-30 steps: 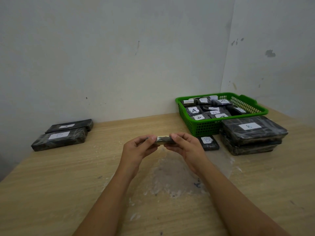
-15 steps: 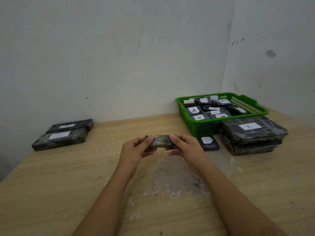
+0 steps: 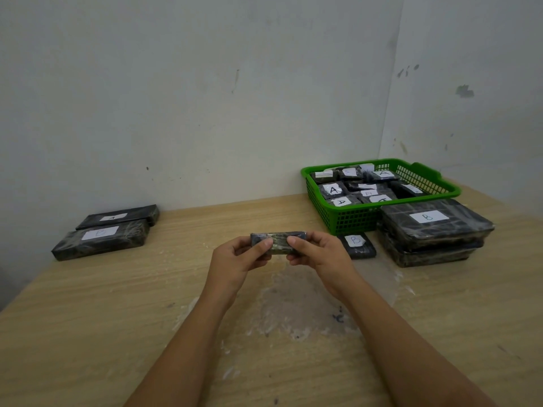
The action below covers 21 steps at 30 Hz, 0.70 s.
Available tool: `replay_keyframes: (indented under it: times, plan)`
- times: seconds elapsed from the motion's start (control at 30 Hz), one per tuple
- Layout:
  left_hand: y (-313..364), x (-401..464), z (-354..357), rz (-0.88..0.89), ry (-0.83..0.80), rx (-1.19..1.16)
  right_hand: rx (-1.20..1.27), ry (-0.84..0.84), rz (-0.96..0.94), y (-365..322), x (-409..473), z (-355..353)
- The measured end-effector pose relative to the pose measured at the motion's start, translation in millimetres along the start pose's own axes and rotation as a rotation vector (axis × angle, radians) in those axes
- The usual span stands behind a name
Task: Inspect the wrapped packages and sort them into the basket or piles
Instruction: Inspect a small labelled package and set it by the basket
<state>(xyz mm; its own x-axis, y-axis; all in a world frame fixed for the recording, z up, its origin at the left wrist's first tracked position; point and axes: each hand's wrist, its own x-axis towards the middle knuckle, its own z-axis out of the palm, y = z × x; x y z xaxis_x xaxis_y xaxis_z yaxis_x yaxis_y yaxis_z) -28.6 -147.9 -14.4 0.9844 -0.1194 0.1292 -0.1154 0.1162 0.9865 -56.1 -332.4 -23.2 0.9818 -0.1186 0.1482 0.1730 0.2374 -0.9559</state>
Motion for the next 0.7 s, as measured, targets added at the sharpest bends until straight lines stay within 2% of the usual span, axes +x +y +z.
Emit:
replay_keyframes:
  times: [0.3,0.7]
  plan:
    - [-6,-3,6,-0.005,-0.085,0.04,-0.07,0.022,-0.009,10,4,1]
    - [-11,4,3,-0.076,-0.034,-0.068,-0.001,-0.047,-0.003,9,2,3]
